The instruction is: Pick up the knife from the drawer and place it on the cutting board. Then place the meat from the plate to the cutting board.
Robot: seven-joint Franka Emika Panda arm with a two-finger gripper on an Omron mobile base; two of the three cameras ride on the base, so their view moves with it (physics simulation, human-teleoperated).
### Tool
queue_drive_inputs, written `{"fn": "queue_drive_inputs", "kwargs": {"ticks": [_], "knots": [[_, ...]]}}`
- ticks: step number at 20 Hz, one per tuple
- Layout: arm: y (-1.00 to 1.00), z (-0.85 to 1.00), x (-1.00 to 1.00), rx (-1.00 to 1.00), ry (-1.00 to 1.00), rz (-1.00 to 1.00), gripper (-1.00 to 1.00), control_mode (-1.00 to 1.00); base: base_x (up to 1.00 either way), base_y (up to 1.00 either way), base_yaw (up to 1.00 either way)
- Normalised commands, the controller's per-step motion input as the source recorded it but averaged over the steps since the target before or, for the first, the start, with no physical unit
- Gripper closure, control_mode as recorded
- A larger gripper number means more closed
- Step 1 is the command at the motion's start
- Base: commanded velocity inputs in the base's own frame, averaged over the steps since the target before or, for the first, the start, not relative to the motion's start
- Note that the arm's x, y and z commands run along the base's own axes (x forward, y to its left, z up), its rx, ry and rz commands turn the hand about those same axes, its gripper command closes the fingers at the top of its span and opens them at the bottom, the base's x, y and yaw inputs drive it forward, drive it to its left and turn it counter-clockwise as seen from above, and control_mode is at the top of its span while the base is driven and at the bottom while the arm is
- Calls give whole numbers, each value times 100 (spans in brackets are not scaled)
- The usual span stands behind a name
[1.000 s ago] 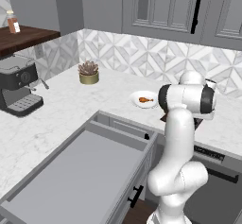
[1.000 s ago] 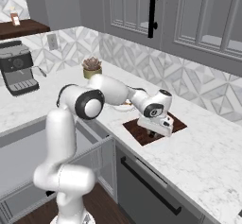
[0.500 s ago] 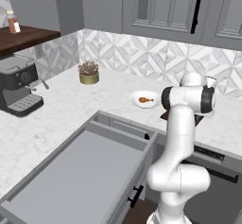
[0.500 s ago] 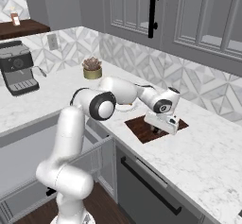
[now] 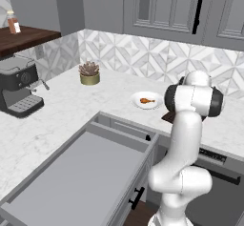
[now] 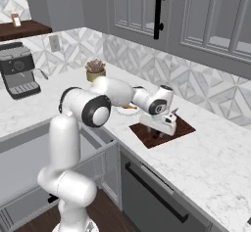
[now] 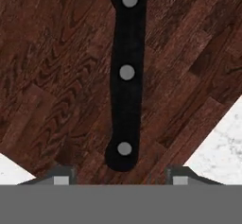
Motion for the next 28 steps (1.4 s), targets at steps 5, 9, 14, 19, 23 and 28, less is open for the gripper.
{"fn": "queue_drive_inputs", "kwargs": {"ticks": [5,9,14,19,23,28], "knots": [[13,99,-55,-1,-12,0,-100,-100,0,0,0],[92,68,6,-3,-11,2,-100,-100,0,0,0],[74,28,73,0,-13,16,-100,-100,0,0,0],[28,0,83,-8,-9,35,-100,-100,0,0,0],[16,10,59,-12,-14,44,-100,-100,0,0,0],[54,0,48,-11,-6,41,-100,-100,0,0,0]]}}
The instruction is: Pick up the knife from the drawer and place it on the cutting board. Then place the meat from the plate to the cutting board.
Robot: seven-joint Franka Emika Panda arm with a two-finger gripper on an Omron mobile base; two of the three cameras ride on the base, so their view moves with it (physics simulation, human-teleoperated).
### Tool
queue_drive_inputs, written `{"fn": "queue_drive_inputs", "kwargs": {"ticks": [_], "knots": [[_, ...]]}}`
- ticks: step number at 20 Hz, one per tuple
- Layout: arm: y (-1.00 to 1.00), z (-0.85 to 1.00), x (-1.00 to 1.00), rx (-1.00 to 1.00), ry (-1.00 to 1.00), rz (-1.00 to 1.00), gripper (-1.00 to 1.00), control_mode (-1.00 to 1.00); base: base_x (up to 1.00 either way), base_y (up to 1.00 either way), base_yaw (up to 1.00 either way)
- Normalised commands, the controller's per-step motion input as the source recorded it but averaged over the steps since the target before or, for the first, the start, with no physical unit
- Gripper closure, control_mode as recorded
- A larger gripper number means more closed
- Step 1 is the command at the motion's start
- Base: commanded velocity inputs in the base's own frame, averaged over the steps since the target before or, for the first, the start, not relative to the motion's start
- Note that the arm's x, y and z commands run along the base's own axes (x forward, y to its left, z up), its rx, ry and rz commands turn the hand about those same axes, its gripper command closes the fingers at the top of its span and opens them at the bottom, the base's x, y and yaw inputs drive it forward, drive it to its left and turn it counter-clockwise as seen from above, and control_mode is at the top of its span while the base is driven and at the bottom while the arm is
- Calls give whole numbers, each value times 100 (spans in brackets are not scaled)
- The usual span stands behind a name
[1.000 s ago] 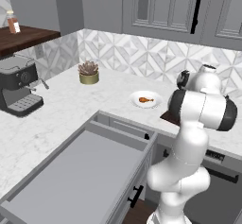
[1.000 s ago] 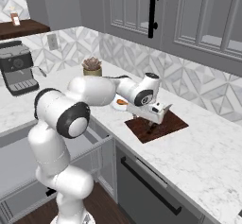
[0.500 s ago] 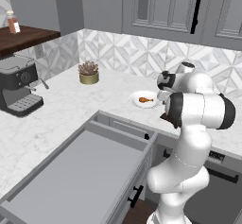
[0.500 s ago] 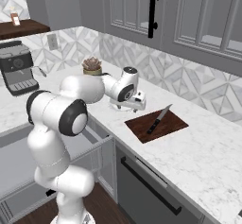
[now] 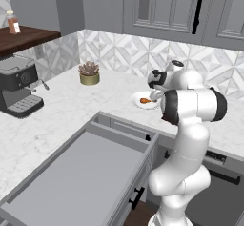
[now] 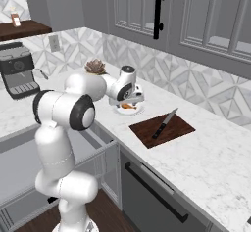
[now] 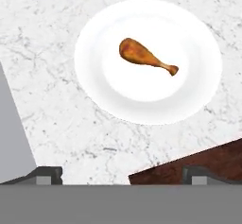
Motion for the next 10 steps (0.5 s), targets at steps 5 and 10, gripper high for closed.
{"fn": "queue_drive_inputs", "kwargs": {"ticks": [5,10], "knots": [[41,-11,61,-12,0,30,-100,-100,0,0,0],[3,-28,47,-13,3,17,-100,-100,0,0,0]]}}
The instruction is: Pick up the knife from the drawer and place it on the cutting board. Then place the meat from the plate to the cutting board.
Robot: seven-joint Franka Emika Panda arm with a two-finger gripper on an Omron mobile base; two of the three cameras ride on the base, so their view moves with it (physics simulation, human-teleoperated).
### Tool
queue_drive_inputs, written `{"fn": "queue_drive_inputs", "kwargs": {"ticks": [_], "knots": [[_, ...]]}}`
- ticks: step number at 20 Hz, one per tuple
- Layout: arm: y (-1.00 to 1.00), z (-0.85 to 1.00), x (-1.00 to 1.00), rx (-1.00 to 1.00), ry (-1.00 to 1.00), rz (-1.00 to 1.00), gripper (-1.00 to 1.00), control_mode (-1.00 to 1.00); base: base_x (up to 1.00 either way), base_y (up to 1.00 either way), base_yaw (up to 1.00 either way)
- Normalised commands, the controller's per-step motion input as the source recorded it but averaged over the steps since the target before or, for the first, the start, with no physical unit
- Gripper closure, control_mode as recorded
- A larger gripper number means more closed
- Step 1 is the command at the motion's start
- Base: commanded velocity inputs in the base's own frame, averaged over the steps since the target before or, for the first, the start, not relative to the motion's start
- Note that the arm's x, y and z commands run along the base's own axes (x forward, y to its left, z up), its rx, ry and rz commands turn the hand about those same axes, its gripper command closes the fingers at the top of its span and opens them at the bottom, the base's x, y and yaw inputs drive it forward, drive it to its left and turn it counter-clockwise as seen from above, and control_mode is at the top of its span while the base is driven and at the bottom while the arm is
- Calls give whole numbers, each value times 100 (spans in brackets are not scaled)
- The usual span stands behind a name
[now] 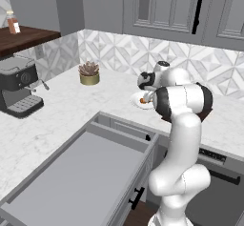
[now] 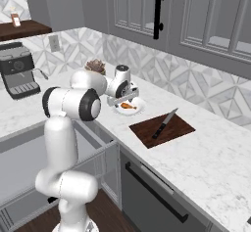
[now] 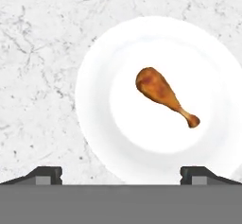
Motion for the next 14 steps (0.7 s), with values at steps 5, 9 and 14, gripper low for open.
{"fn": "queue_drive_inputs", "kwargs": {"ticks": [5,9,14], "knots": [[0,-35,45,-12,4,12,-100,-100,0,0,0],[4,-22,41,-8,1,12,-100,-100,0,0,0],[3,-32,42,-7,5,12,-100,-100,0,0,0]]}}
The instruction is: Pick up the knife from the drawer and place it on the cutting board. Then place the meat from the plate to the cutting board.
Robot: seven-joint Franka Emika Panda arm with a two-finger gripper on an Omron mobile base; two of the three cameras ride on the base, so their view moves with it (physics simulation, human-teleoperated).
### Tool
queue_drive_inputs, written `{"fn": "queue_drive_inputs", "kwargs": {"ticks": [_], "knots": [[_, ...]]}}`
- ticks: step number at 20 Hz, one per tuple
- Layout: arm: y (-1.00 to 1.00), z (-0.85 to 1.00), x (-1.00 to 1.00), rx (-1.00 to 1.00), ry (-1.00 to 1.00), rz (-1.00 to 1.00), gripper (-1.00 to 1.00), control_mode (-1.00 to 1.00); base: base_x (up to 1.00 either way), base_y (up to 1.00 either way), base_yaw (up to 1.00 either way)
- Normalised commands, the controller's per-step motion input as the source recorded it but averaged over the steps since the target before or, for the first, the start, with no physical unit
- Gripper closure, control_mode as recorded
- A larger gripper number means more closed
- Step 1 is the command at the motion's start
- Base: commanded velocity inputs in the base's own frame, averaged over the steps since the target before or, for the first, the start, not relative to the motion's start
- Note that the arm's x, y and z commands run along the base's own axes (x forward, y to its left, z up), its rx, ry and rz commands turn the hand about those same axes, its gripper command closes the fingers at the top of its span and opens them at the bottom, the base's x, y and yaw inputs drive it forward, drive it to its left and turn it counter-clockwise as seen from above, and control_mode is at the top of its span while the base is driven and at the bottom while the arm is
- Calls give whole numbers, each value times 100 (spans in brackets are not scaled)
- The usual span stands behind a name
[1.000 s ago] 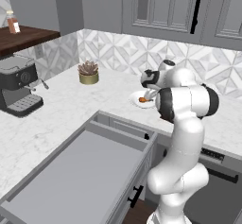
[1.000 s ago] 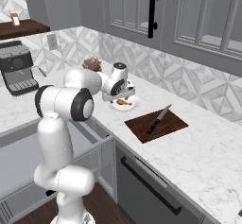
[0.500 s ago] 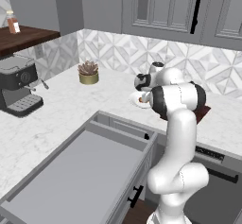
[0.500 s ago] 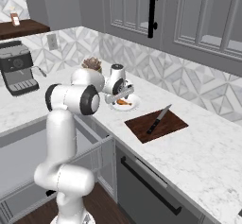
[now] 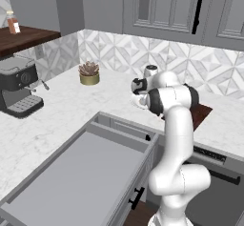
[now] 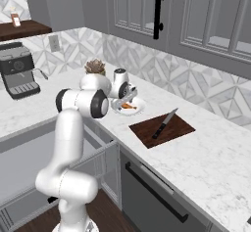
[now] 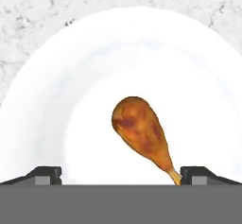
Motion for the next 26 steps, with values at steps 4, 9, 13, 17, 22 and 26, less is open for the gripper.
{"fn": "queue_drive_inputs", "kwargs": {"ticks": [4,9,13,17,22,26], "knots": [[2,-24,38,-3,3,10,-100,-100,0,0,0],[0,-8,31,0,2,7,-100,-100,0,0,0],[0,-28,27,0,8,7,-100,-100,0,0,0],[0,-43,9,0,12,7,-100,-100,0,0,0],[7,-29,-9,-1,8,4,100,-100,0,0,0],[9,-7,-79,-4,-2,0,100,-100,0,0,0]]}}
